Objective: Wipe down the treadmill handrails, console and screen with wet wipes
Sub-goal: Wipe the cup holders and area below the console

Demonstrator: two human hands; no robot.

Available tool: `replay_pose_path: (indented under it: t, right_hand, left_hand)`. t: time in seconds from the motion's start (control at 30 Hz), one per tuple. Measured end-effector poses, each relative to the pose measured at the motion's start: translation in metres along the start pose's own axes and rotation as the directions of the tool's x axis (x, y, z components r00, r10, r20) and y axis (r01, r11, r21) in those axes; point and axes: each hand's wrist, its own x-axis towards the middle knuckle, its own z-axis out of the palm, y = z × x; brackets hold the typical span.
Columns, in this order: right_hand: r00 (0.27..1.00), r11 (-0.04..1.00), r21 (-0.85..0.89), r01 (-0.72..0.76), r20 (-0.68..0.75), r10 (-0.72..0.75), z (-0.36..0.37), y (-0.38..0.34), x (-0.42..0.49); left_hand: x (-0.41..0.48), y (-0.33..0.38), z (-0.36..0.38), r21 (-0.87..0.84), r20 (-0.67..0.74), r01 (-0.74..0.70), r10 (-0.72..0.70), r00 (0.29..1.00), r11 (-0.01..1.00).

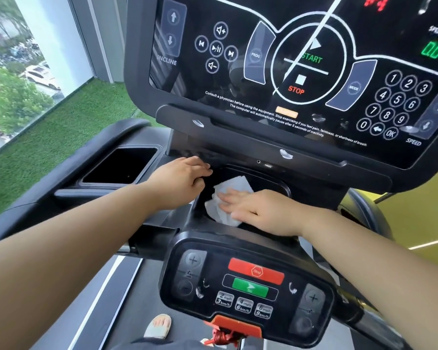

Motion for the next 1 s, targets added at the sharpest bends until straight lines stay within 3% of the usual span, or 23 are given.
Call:
replay_pose_path:
  t: [0.07,0.27,0.4,0.53,0.63,0.8,0.9,1.0]
  right_hand:
    - [1.000,1.000,0.026,0.005,-0.016,-0.004,0.001,0.010,-0.011]
    - [0.953,0.996,0.048,-0.080,-0.288,0.091,0.008,0.018,-0.003]
    - [0.946,0.987,0.087,0.133,-0.307,-0.100,0.017,0.009,0.015]
    - [0.927,0.961,0.216,0.174,-0.366,-0.086,0.017,0.037,0.000]
    - [0.877,0.965,0.087,0.249,-0.443,-0.186,0.026,0.039,0.007]
    - [0.811,0.864,-0.183,0.470,-0.297,-0.504,0.031,0.023,0.026]
    - [0.822,0.842,-0.130,0.524,-0.184,-0.540,0.028,0.039,0.014]
    - [0.857,0.871,-0.027,0.491,-0.165,-0.488,0.025,0.055,-0.002]
  left_hand:
    - [-0.001,0.000,0.002,0.011,0.018,-0.001,0.001,1.000,1.000]
    - [-0.003,-0.002,0.007,0.034,-0.006,-0.019,0.019,1.000,0.999]
    - [-0.006,-0.001,0.008,0.066,-0.053,-0.058,0.062,0.997,0.996]
    - [-0.006,-0.003,0.009,0.060,-0.065,-0.043,0.047,0.997,0.997]
    - [-0.006,-0.004,0.011,0.070,-0.092,-0.038,0.044,0.995,0.997]
    - [-0.006,-0.004,0.012,0.110,-0.104,-0.072,0.084,0.991,0.991]
    - [-0.007,-0.004,0.012,0.116,-0.106,-0.061,0.073,0.992,0.991]
    - [-0.007,-0.001,0.011,0.137,-0.107,-0.069,0.084,0.991,0.988]
